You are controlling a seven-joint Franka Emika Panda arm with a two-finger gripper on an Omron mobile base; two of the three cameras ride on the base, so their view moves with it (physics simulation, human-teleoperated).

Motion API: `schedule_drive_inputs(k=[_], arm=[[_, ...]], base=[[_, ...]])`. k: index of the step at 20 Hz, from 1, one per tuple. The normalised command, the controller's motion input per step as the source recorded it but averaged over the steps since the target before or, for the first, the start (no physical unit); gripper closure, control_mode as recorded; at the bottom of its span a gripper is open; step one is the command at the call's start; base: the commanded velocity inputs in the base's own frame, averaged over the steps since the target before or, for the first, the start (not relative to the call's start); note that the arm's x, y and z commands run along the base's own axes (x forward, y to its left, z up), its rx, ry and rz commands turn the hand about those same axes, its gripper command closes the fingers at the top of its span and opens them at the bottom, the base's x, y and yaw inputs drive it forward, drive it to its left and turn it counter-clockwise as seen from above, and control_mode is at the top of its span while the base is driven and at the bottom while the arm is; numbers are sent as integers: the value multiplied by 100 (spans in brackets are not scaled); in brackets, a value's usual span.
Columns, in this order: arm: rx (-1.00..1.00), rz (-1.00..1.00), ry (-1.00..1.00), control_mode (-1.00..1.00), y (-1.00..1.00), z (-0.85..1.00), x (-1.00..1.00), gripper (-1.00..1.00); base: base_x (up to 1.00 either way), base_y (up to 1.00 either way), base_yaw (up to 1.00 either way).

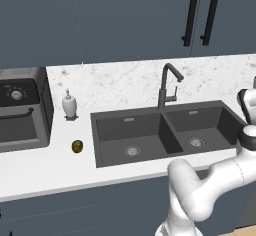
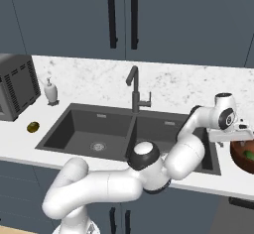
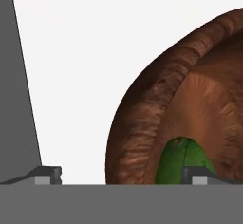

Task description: Pick the avocado from the sink and place it in the bowl. Then pick the bowl and place it in the microwave. Then close the microwave door and press the start button.

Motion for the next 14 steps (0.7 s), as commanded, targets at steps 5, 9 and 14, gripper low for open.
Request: schedule_drive_inputs(k=[5, 9, 14], arm=[[0, 0, 0, -100, -15, -38, 0, 100], [0, 0, 0, -100, 0, -25, 0, 100], [0, 1, 3, -100, 0, -10, -16, 100]], base=[[0, 0, 0], [0, 0, 0], [0, 0, 0]])
